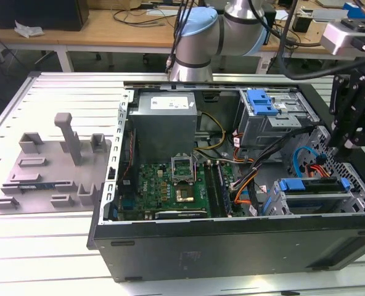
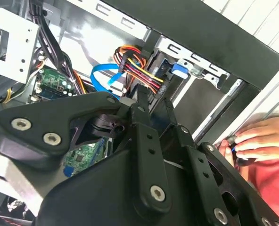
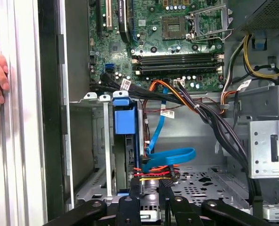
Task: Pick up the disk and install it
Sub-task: 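Insert the second disk wire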
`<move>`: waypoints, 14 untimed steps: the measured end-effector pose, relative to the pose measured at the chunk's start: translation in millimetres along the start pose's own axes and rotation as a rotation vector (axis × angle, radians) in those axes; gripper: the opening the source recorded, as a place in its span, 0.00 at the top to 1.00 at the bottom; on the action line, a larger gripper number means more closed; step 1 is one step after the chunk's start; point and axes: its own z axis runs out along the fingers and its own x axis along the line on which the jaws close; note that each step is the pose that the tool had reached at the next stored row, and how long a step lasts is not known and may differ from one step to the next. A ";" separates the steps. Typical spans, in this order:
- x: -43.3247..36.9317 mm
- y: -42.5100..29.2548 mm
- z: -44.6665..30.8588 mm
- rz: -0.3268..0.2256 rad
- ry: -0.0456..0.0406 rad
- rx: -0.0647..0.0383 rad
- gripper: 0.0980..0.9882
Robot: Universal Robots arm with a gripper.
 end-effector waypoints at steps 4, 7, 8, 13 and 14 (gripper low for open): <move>-3.4 0.2 -0.3 0.000 0.0271 0.000 0.77; -5.1 0.5 -0.3 -0.001 0.0394 -0.001 0.77; -5.6 0.7 -0.3 -0.001 0.0449 -0.001 0.77; -6.9 1.8 -0.2 -0.003 0.0794 -0.002 0.77; -7.4 2.6 0.0 -0.004 0.0862 -0.002 0.77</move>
